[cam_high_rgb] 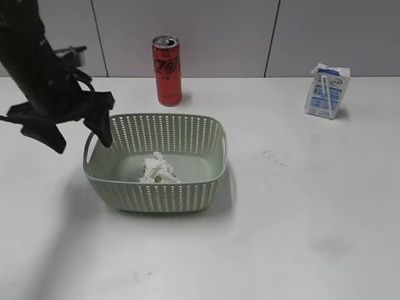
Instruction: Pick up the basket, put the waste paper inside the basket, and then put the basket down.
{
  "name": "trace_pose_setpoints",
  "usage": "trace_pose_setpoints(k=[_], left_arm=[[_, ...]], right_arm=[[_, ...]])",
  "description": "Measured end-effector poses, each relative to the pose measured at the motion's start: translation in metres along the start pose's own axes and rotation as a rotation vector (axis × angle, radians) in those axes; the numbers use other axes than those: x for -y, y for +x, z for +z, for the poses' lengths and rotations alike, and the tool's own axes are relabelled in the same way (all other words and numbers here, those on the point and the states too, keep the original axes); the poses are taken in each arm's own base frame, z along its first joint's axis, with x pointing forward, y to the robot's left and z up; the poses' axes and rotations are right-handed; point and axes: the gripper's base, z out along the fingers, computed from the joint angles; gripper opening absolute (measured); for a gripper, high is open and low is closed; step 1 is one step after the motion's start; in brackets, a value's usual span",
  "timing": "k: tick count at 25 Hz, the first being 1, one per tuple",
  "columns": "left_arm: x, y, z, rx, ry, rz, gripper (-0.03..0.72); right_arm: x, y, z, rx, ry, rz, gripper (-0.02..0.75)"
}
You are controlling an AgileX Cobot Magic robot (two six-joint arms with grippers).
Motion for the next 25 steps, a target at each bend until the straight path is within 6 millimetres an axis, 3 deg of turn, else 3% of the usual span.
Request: trace_pose_setpoints(k=[4,9,13,19,25], left_arm=[[-0.029,0.003,-0.044,0.083,-0.03,-0.042,0.669],[-0.081,0.018,-0.088,0.098,-0.161,-0.045,0.658],[-0.097,0.041,-0.119,0.15,-0.216,-0.064,0.638],[-0.085,0.109,-0.148,0.264,-0.227,-0.055,0.61],[-0.072,0.203,-0.157,0.46,-0.239,-0.031,0.595]], right_arm=[[0.0,0.0,0.0,0.0,0.0,0.001,0.569],[0.007,0.0,0.0,0.006,0.08,0.069,0.569],[0.011,0.0,-0.001,0.011,0.115,0.099,0.569],[0.012,-0.001,-0.001,0.01,0.129,0.048,0.569],[0.007,0.0,0.0,0.001,0.072,-0.021,0.569]])
